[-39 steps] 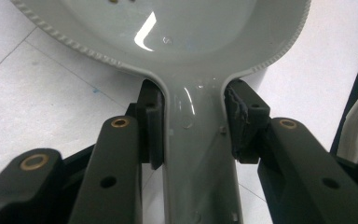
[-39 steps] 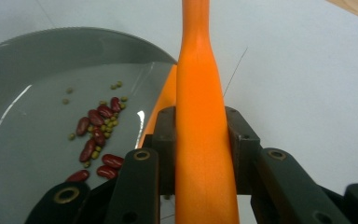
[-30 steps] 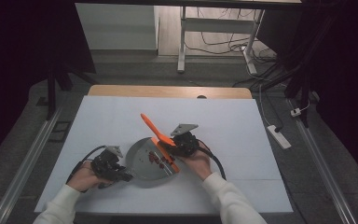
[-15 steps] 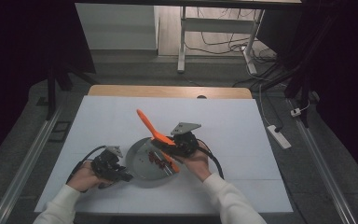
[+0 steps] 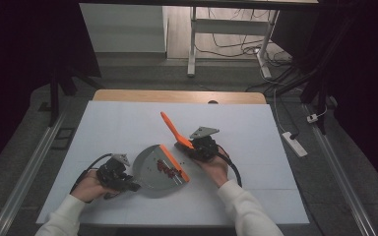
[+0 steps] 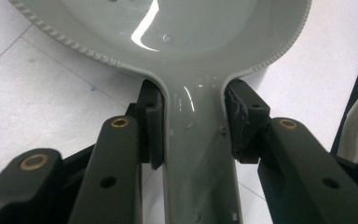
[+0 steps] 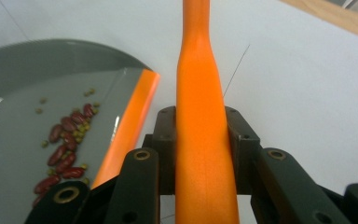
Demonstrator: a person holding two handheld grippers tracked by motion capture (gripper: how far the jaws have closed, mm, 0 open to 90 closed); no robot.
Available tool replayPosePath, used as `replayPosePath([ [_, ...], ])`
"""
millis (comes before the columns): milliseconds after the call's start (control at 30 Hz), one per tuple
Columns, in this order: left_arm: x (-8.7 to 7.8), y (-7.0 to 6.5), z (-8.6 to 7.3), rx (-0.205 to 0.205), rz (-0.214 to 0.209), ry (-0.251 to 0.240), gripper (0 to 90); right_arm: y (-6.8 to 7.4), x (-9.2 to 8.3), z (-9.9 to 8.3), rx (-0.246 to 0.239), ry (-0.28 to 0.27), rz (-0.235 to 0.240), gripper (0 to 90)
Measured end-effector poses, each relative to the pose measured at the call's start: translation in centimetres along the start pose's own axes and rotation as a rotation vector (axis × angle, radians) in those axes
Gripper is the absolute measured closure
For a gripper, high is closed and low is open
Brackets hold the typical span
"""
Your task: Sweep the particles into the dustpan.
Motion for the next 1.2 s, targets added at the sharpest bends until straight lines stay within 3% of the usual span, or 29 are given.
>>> replayPosePath([
  [200, 0.0, 0.0, 0.0, 0.000, -0.002, 0.001, 62.1, 0.6, 0.4, -0.2, 0.025, -0.009, 0.032, 70.0],
  [367, 0.0, 0.0, 0.0, 0.000, -0.001, 0.000, 62.1, 1.9, 0.9, -0.2, -0.008, 0.000, 0.028, 70.0],
  [600, 0.0, 0.0, 0.0, 0.001, 0.000, 0.003, 62.1, 3.3, 1.2, -0.1, -0.009, -0.009, 0.056, 70.0],
  [667, 0.0, 0.0, 0.0, 0.001, -0.001, 0.004, 62.1, 3.8, 1.2, -0.1, -0.002, -0.018, 0.077, 70.0],
  [700, 0.0, 0.0, 0.0, 0.001, -0.001, 0.004, 62.1, 4.4, 1.3, 0.2, 0.011, -0.039, 0.113, 70.0],
  [733, 0.0, 0.0, 0.0, 0.001, -0.001, 0.004, 62.1, 4.4, 1.3, 0.2, 0.011, -0.039, 0.113, 70.0],
  [800, 0.1, 0.0, 0.0, 0.001, 0.000, 0.004, 62.1, 5.4, 1.3, 0.5, 0.020, -0.054, 0.168, 70.1],
  [933, 0.1, 0.0, 0.0, -0.001, -0.003, 0.004, 62.1, 6.5, 1.1, 1.5, -0.037, -0.082, 0.192, 70.1],
  [1067, 0.1, 0.0, 0.0, -0.001, -0.004, 0.004, 62.1, 5.3, -0.2, 2.2, -0.049, -0.120, 0.132, 70.1],
  [1133, 0.1, 0.0, -0.1, -0.001, -0.003, 0.004, 62.1, 3.5, -1.1, 2.0, -0.021, -0.134, 0.087, 70.0],
  [1200, 0.1, 0.0, 0.0, -0.001, -0.001, 0.004, 62.1, 3.0, -1.3, 1.9, -0.012, -0.136, 0.075, 70.0],
])
Point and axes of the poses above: each handheld gripper's, and its own axes: x roughly forward along the jaws, z roughly out of its top, y roughly to its left, the point moved 10 cm from there along x, roughly forward along the jaws, and after that the axes turned 14 degrees about z, right-handed, at the moved point
